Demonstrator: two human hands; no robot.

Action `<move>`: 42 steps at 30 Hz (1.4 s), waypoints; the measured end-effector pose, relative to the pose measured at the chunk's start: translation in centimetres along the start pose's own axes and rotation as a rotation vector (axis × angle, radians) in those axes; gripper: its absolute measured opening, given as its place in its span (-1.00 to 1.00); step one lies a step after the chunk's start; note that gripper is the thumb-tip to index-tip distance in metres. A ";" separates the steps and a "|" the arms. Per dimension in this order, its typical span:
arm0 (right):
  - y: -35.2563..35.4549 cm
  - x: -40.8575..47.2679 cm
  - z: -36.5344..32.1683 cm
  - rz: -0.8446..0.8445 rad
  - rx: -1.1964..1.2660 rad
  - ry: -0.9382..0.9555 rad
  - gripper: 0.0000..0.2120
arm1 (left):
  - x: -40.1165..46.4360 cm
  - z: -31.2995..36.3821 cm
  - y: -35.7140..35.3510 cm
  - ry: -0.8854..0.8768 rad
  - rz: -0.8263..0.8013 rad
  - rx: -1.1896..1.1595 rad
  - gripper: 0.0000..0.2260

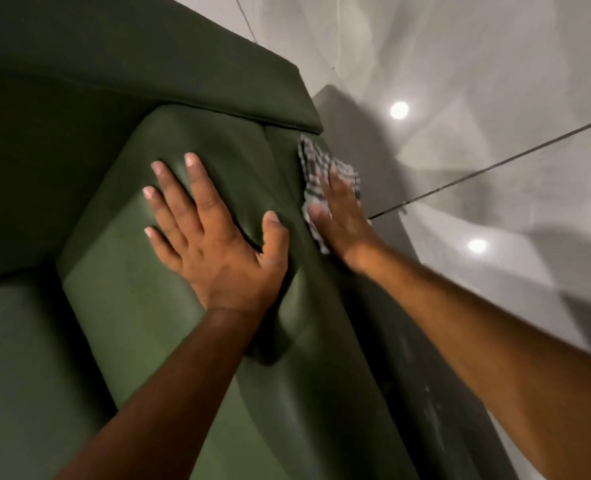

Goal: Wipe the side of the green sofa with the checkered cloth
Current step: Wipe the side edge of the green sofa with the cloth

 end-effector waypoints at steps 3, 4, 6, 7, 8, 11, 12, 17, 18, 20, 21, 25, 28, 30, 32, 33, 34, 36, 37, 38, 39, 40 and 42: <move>0.4 4.1 -2.0 -0.021 -0.024 -0.014 -0.35 | 0.0 0.1 -0.2 0.007 -0.001 -0.017 -0.16; 0.4 4.2 -1.9 -0.031 -0.020 -0.008 -0.35 | 0.0 0.0 -0.2 0.013 -0.001 -0.019 -0.16; 0.5 2.7 -1.3 -0.032 -0.005 0.006 -0.38 | -0.1 0.2 -0.1 0.013 -0.002 -0.017 -0.16; 0.5 1.3 -0.6 -0.028 0.010 0.003 -0.40 | 0.0 0.3 -0.1 0.009 -0.003 -0.014 -0.16; 0.3 -0.5 0.9 -0.024 0.030 -0.014 -0.43 | 0.1 0.5 0.0 0.006 -0.007 -0.014 -0.16; -0.7 -8.8 7.3 0.012 0.077 -0.068 -0.45 | -0.1 0.5 0.1 0.003 -0.020 -0.033 -0.15; -1.0 -11.8 9.6 0.021 0.069 -0.089 -0.42 | -0.2 0.6 0.2 0.006 -0.019 -0.034 -0.15; -2.1 -18.6 13.5 -0.113 0.006 -0.147 -0.40 | 0.2 0.5 1.0 0.001 -0.043 -0.085 -0.16; -1.9 -17.8 12.9 -0.085 0.001 -0.126 -0.41 | -0.2 0.3 1.4 -0.007 -0.073 -0.118 -0.16; -1.3 -13.8 10.3 -0.022 0.000 -0.074 -0.42 | -1.6 0.1 2.1 -0.008 -0.145 -0.155 -0.15; -1.2 -10.7 8.2 -0.007 -0.027 -0.049 -0.40 | -2.4 0.1 2.2 0.006 -0.175 -0.142 -0.14; -1.1 -0.1 0.3 -0.010 -0.090 0.015 -0.34 | -3.1 0.4 1.7 0.047 -0.202 -0.083 -0.14; -0.5 1.4 -0.4 -0.014 -0.042 0.053 -0.39 | -3.0 0.6 1.3 0.048 -0.223 -0.102 -0.10; 0.0 0.1 1.1 -0.002 -0.004 0.013 -0.40 | -3.1 0.7 1.3 0.039 -0.235 -0.108 -0.06; -0.7 -3.8 4.6 0.048 0.077 -0.077 -0.41 | -3.8 0.7 1.7 0.003 -0.280 -0.143 -0.04; -1.3 -7.1 6.7 0.064 0.129 -0.113 -0.42 | -4.7 0.6 2.1 -0.011 -0.310 -0.161 -0.05; -2.1 -11.0 9.2 0.064 0.157 -0.140 -0.43 | -6.3 0.6 2.4 -0.009 -0.341 -0.172 -0.07; -2.8 -18.7 13.5 0.073 0.122 -0.170 -0.43 | -9.8 1.2 2.8 0.014 -0.375 -0.185 -0.10; -2.9 -21.3 15.1 0.067 0.096 -0.172 -0.42 | -11.3 1.7 2.9 0.033 -0.366 -0.190 -0.11; -3.2 -22.9 15.9 0.054 0.083 -0.167 -0.40 | -12.3 1.9 3.0 0.050 -0.342 -0.185 -0.12; -3.4 -23.6 16.2 0.043 0.074 -0.161 -0.39 | -12.9 2.0 3.0 0.065 -0.319 -0.173 -0.13; -3.5 -23.6 15.9 0.037 0.063 -0.147 -0.39 | -13.2 2.0 2.9 0.071 -0.302 -0.161 -0.14; -3.1 -21.9 15.1 0.041 0.048 -0.111 -0.44 | -13.5 2.0 2.9 0.062 -0.273 -0.147 -0.14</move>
Point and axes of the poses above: each hand's wrist, its own x-axis towards the middle knuckle, its own y-axis out of the back of the hand, z = x × y, the point moved 6 cm from there along x, towards the middle knuckle, and after that the axes turned 12 degrees about -y, right-handed, at the moved point
